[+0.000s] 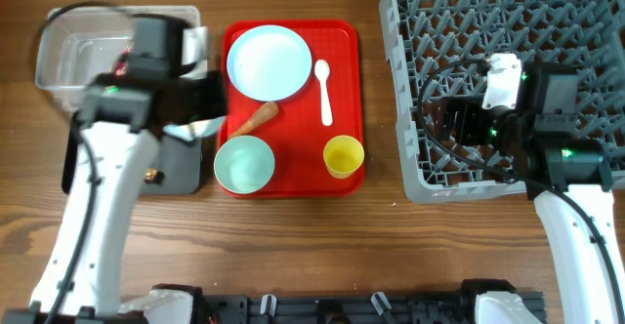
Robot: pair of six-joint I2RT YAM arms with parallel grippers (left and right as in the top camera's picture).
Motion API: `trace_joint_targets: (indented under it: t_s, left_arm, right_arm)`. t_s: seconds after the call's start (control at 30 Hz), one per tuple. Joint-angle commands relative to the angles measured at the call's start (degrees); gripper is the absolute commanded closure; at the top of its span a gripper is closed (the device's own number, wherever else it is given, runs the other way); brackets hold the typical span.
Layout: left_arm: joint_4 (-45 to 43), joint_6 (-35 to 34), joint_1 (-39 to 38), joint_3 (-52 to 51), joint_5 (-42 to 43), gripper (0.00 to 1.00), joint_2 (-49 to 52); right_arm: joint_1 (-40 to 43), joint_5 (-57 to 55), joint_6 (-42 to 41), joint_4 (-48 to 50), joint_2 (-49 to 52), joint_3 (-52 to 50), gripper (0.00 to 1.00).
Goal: Sort waste into correct bins and load items into the dishwasher rack
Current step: 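Carry the rice bowl over the black tray and pour out the rice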
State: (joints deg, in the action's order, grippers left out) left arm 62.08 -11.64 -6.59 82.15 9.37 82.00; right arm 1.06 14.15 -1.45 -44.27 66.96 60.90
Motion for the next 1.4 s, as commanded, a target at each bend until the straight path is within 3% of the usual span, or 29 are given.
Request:
trace_joint_targets:
  t_s: [0.0, 0.3, 0.47, 0.83, 1.37]
  left_arm:
    - [2.2, 6.7, 9.0, -0.1, 9.3, 0.96, -0.2]
    - [0.9, 19.3, 28.6, -6.4, 31.8, 0.96, 3.3]
    - [-4.5, 20.9, 34.9, -9.1, 34.5, 0.96, 7.6]
    - [-5.5, 23.1, 39.3, -9.4, 51.8, 0.96, 21.1]
    - [-2.1, 23.0, 45.2, -9.4, 66.2, 0.96, 22.2]
  right_arm:
    - [-0.3, 1.0, -0.2, 0.6, 0.5, 0.9, 0.0]
    - [-0.3, 1.0, -0.2, 0.6, 0.5, 0.9, 0.0]
    - [-0.3, 1.0, -0.2, 1.0, 0.5, 0.9, 0.0]
    - [-0.3, 1.0, -0.2, 0.8, 0.5, 0.9, 0.0]
    - [-0.3, 1.0, -0.2, 0.5, 0.5, 0.9, 0.0]
